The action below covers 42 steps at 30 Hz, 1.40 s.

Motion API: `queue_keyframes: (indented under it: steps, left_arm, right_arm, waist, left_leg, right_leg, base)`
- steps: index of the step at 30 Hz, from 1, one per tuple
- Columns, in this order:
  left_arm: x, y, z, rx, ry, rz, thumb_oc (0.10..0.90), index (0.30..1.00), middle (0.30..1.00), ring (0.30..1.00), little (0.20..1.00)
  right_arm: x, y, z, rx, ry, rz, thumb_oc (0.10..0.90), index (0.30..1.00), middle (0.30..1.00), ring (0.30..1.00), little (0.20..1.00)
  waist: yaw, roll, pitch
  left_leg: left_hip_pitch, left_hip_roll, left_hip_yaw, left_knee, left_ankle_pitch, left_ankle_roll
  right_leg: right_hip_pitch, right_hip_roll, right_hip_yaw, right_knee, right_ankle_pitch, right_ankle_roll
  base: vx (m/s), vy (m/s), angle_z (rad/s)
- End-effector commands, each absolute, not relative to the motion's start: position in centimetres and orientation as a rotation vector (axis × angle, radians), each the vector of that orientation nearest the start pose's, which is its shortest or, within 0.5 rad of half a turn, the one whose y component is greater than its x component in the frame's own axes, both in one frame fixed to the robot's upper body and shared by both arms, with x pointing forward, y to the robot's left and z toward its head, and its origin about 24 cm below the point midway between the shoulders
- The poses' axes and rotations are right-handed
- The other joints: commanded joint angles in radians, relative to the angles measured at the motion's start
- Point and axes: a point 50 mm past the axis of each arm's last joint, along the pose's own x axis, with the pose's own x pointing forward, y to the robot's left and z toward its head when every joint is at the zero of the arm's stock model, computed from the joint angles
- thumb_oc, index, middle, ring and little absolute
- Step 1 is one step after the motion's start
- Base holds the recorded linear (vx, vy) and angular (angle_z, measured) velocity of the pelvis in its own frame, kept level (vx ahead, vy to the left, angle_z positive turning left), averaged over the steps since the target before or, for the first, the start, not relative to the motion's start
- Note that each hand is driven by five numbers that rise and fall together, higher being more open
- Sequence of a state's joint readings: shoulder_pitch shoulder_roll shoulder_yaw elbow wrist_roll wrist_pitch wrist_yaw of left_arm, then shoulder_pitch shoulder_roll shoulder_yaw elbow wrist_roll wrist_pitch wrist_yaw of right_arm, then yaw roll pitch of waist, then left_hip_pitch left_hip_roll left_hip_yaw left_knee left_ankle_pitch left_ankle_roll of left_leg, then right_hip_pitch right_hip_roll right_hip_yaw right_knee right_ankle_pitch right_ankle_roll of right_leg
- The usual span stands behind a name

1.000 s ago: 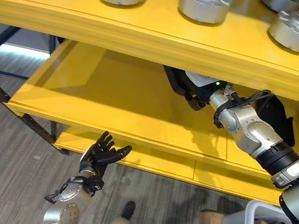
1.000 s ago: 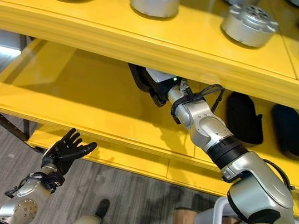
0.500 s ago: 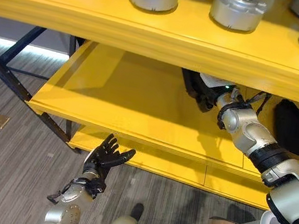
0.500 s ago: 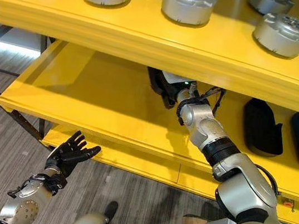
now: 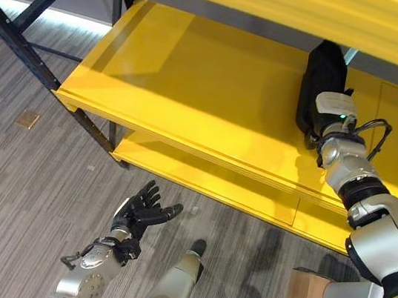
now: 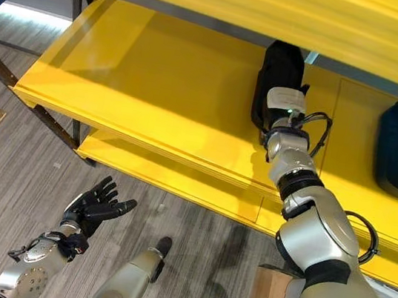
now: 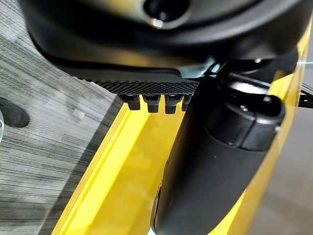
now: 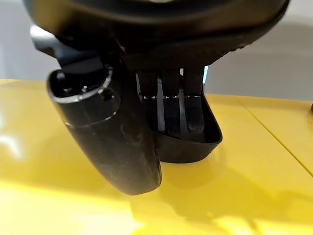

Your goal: Move parts from the plastic box to the shelf.

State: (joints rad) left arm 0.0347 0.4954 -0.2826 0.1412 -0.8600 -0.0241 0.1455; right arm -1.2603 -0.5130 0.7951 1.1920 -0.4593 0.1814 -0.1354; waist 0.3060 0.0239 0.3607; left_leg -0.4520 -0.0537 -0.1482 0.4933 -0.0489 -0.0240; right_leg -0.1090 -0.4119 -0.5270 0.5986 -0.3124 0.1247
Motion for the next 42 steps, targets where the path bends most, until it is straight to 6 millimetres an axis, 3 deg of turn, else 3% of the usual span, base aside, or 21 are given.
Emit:
queue_keyframes:
  steps: [1, 12, 28, 36, 42]
  left_arm:
    - [24.9, 19.9, 4.4, -0.342, 0.097, -0.055, 0.900, 1.000, 1.000, 1.000, 1.000]
    - [24.9, 19.4, 4.4, -0.376, 0.091, -0.048, 0.900, 1.000, 1.000, 1.000, 1.000]
    - [25.2, 18.9, 4.1, -0.369, 0.108, -0.072, 0.900, 1.000, 1.000, 1.000, 1.000]
    - [25.2, 18.8, 3.5, -0.368, 0.133, -0.075, 0.900, 1.000, 1.000, 1.000, 1.000]
    - [25.2, 19.0, 3.3, -0.369, 0.139, -0.066, 0.900, 1.000, 1.000, 1.000, 1.000]
  right_arm:
    - [42.7, -18.5, 29.0, -1.591, -0.200, -0.349, 0.400, 0.300, 0.300, 0.300, 0.300]
    - [42.4, -21.3, 28.5, -1.717, -0.095, -0.381, 0.400, 0.300, 0.300, 0.300, 0.300]
    - [41.3, -26.7, 25.7, -1.653, 0.092, -0.431, 0.400, 0.300, 0.300, 0.300, 0.300]
    - [41.1, -27.4, 25.0, -1.573, 0.133, -0.397, 0.400, 0.300, 0.300, 0.300, 0.300]
    - [41.4, -26.2, 26.5, -1.545, 0.064, -0.348, 0.400, 0.300, 0.300, 0.300, 0.300]
  waist:
    - [0.022, -0.004, -0.048]
    - [0.042, 0.034, -0.013]
    - [0.020, 0.058, 0.002]
    - [-0.004, 0.042, 0.002]
    - [-0.035, -0.001, -0.003]
  left_leg:
    - [0.017, 0.123, -0.055, 0.101, -0.178, -0.050]
    - [-0.073, 0.089, -0.077, 0.254, -0.244, -0.039]
    - [-0.067, 0.085, -0.076, 0.251, -0.246, -0.030]
    - [-0.044, 0.101, -0.065, 0.241, -0.246, -0.032]
    - [-0.019, 0.120, -0.055, 0.236, -0.251, -0.036]
  right_leg:
    - [-0.088, -0.035, 0.050, 0.063, 0.050, 0.005]
    - [-0.171, -0.081, 0.074, 0.245, -0.036, -0.010]
    - [-0.182, -0.091, 0.084, 0.249, -0.027, -0.004]
    - [-0.162, -0.078, 0.086, 0.227, -0.018, -0.006]
    - [-0.143, -0.061, 0.095, 0.197, -0.005, -0.008]
  base:
    - [-0.05, -0.009, 0.06]
    - [-0.03, -0.014, 0.07]
    - [-0.01, -0.002, 0.01]
    - [0.00, 0.000, 0.00]
    - [0.01, 0.012, -0.11]
